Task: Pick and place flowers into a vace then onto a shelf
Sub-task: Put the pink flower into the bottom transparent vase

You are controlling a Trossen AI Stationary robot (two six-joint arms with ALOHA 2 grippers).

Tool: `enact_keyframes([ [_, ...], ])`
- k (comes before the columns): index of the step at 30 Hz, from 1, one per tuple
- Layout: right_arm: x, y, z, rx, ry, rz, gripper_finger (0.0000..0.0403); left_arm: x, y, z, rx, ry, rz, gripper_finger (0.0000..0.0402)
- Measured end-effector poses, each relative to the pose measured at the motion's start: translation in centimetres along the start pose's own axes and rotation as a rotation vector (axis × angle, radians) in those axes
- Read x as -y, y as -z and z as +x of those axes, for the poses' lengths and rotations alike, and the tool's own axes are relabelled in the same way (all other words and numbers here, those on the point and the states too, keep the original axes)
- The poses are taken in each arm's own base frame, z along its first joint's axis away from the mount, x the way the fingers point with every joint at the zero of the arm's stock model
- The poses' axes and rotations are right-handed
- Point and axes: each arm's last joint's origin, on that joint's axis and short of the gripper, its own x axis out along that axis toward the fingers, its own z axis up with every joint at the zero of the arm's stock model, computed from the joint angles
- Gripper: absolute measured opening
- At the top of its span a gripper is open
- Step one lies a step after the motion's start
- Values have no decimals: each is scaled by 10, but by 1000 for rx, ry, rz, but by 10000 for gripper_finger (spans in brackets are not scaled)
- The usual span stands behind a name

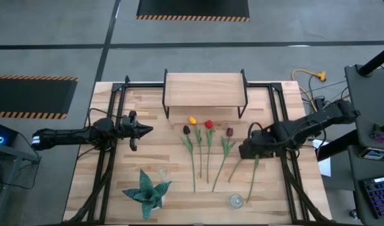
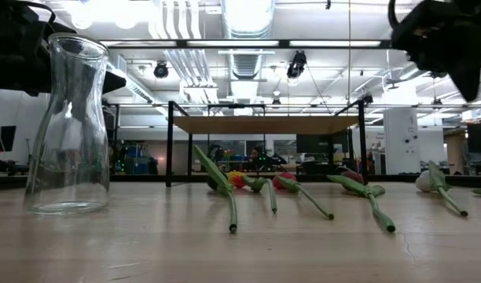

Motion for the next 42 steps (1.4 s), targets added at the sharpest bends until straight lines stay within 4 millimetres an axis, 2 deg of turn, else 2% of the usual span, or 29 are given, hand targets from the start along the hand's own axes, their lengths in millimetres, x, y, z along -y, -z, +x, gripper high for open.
enact_keyframes([
  [9,11,14,40,95,170,85,203,0,0,0,0,0,0,0],
  [17,4,15,66,148,272,103,203,0,0,0,0,0,0,0],
  [28,-11,16,99,115,204,83,203,0,1,0,-9,-2,1,0],
  [35,-9,14,107,122,244,91,203,0,2,0,-15,-3,1,0],
  [42,-7,15,95,114,204,121,203,0,2,0,-15,-3,1,0],
])
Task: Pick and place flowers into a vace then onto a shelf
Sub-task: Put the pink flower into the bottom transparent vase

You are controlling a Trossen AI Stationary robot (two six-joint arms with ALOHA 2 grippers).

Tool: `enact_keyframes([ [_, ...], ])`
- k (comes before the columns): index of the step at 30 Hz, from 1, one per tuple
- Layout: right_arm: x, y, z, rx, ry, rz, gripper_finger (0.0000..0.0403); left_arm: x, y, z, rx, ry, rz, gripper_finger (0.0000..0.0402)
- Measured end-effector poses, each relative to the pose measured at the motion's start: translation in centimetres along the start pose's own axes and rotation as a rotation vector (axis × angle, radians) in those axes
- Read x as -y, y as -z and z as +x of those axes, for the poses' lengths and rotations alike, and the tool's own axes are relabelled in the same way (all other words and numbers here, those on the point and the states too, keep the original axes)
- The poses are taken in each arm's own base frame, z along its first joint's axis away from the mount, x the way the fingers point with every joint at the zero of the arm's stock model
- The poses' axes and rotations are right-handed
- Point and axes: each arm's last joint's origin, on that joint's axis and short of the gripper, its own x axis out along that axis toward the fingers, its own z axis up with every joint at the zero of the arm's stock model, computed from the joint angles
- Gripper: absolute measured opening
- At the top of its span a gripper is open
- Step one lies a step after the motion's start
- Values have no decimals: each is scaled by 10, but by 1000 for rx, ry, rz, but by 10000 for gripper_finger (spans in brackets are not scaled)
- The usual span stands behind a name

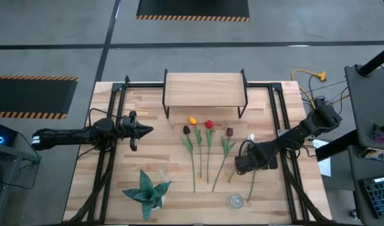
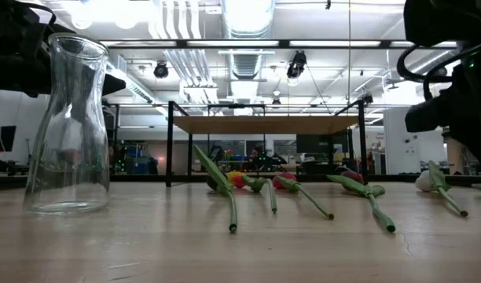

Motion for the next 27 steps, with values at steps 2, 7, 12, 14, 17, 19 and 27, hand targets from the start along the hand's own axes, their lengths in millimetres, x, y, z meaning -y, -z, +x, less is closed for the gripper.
enact_keyframes([
  [2,4,-2,0,15,25,19,203,0,0,0,0,0,0,0],
  [7,8,-5,6,24,41,24,203,0,0,0,0,0,0,0],
  [12,10,-8,19,-1,1,29,203,0,0,0,0,0,0,0],
  [14,12,-9,22,-9,2,31,203,0,0,0,0,0,0,0],
  [17,13,-10,24,-27,8,27,203,0,0,0,0,0,0,0],
  [19,14,-10,25,-30,5,18,202,0,0,0,0,0,0,0],
  [27,13,-10,23,-47,-12,8,125,0,0,0,0,0,0,0],
])
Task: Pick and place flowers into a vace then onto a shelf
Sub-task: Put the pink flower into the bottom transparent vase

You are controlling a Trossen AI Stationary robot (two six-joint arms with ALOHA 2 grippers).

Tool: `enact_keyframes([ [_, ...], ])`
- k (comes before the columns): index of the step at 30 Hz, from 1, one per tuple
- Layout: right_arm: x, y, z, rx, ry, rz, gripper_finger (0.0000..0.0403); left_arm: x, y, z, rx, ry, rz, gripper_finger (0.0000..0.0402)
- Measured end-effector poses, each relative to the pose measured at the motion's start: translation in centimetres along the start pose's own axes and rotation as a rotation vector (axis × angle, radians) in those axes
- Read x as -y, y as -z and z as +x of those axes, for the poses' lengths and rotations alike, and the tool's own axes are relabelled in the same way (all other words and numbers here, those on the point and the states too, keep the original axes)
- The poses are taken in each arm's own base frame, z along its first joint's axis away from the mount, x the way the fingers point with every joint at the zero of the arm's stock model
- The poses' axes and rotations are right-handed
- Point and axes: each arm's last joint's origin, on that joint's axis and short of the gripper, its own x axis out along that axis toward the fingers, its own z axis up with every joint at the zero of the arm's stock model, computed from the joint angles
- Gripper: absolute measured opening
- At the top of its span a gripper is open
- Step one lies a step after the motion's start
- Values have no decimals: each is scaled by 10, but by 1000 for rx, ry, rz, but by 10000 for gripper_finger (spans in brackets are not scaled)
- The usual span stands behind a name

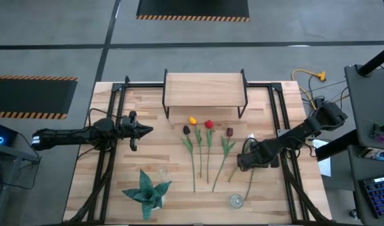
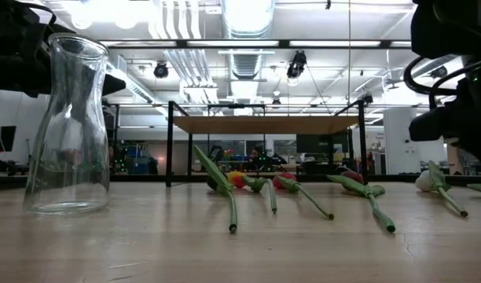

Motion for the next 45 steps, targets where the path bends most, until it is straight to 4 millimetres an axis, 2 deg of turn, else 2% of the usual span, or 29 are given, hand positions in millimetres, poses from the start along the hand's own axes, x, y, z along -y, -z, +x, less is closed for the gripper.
enact_keyframes([
  [8,1,0,0,-7,15,-20,18,0,0,0,0,0,0,0],
  [13,4,0,-7,-21,6,-22,12,0,0,0,0,0,0,0],
  [16,12,-1,-15,-17,65,-16,11,0,0,0,0,0,0,0],
  [21,21,-2,-41,30,114,15,10,0,0,0,0,-1,0,0],
  [29,18,-1,-88,115,-194,-36,9,0,0,0,0,0,0,0],
  [35,23,-5,-131,287,-402,-26,9,0,0,0,1,0,0,0],
  [41,19,-4,-178,553,-637,-230,9,0,0,0,1,0,0,0],
  [45,19,-3,-203,669,-697,-333,9,0,0,0,1,0,0,0],
])
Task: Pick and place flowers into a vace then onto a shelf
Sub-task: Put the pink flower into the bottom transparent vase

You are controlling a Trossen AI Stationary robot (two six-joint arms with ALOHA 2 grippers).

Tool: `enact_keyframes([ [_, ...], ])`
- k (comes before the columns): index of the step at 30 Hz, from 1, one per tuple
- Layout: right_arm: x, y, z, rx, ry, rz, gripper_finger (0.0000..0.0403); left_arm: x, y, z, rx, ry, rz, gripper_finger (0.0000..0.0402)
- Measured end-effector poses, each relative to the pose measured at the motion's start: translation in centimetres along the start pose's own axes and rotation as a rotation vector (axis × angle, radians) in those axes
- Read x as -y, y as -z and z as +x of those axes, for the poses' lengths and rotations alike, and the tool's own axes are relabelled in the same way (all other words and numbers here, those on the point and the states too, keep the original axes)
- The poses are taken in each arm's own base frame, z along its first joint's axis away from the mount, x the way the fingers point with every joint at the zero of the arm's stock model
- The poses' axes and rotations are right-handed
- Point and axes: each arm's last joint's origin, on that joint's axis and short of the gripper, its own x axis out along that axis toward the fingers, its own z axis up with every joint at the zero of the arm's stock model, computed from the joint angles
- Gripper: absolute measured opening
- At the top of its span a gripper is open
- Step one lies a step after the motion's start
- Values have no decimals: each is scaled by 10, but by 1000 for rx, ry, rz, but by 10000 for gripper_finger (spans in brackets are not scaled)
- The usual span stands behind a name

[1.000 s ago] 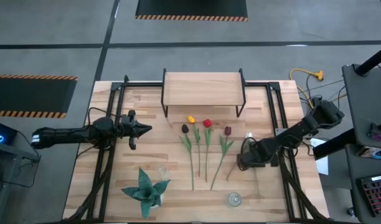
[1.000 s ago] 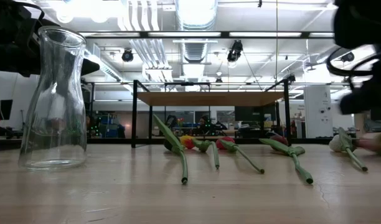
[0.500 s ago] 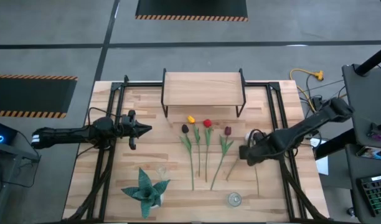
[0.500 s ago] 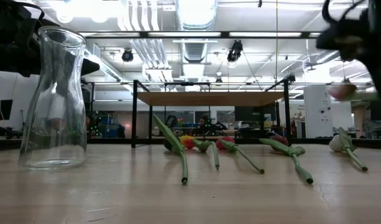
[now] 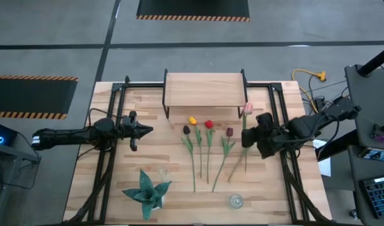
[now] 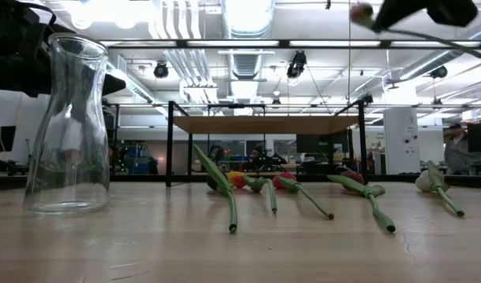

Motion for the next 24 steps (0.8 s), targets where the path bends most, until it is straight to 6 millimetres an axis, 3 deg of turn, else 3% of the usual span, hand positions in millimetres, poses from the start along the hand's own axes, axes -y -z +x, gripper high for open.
enact_keyframes([
  [6,-5,-17,-21,86,-85,-223,9,0,0,0,0,0,0,0],
  [11,-1,-22,-32,147,-183,-286,9,0,0,0,4,1,-1,0],
  [24,-7,9,-49,323,-650,-466,9,0,-1,0,6,2,-1,0],
])
